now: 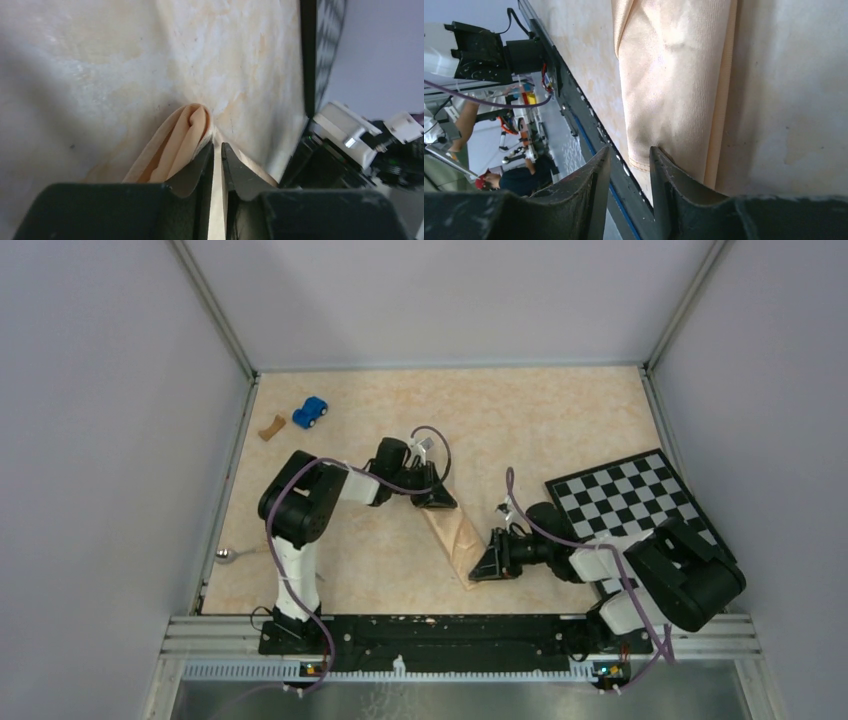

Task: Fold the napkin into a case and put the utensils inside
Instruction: Smooth out the smaller rectangle-folded napkin at the center of the board, then move the smaller rectangle-folded napkin to the corner of the board.

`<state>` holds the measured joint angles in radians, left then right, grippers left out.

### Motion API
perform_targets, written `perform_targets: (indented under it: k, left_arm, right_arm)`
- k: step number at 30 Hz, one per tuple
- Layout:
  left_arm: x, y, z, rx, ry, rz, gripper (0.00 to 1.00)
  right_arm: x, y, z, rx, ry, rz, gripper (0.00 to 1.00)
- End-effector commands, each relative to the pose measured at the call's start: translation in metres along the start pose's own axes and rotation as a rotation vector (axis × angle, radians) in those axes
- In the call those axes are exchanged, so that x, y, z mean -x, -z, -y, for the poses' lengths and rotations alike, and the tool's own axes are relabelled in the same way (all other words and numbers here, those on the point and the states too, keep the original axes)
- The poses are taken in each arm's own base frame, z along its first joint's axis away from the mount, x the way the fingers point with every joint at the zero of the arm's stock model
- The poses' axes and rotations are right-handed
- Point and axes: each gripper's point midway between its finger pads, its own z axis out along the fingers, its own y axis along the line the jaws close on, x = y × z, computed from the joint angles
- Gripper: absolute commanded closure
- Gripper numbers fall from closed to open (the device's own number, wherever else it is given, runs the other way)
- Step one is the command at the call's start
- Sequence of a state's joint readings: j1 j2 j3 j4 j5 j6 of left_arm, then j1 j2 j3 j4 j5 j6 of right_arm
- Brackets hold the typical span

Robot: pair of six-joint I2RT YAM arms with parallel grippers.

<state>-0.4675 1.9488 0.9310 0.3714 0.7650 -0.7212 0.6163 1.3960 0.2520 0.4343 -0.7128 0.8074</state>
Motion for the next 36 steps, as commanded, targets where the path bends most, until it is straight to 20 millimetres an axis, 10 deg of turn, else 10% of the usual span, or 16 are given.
perform_targets:
  k: [1,8,14,22,25,30,36]
  left_arm:
    - [0.008,-0.016,-0.033,0.072,-0.043,-0.007,0.82]
    - [-0.001,-0.032,-0.047,0.118,-0.082,-0.074,0.81]
    - [0.007,-0.047,-0.006,0.074,-0.178,-0.095,0.64]
    - [0.065,0.032,0.084,0.185,-0.359,0.117,0.42]
    - [0.055,0.066,0.069,0.258,-0.248,0.156,0.12]
    - [0.01,0.09,0.047,0.215,-0.031,0.162,0.19]
    - [-0.02,0.071,0.027,0.17,0.082,0.145,0.24]
  right_arm:
    - [-0.002,0.005,0.001,0.062,0.026,0.009,0.65]
    - [0.017,0.021,-0.02,0.004,0.102,0.059,0.63]
    - [0.035,0.025,-0.038,0.007,0.126,0.087,0.62]
    - [0.062,0.054,-0.017,-0.263,0.181,0.175,0.42]
    - [0.062,0.051,-0.002,-0.294,0.135,0.131,0.41]
    - [0.064,0.046,0.005,-0.309,0.153,0.094,0.44]
    - [0.054,0.036,0.02,-0.314,0.126,0.033,0.67]
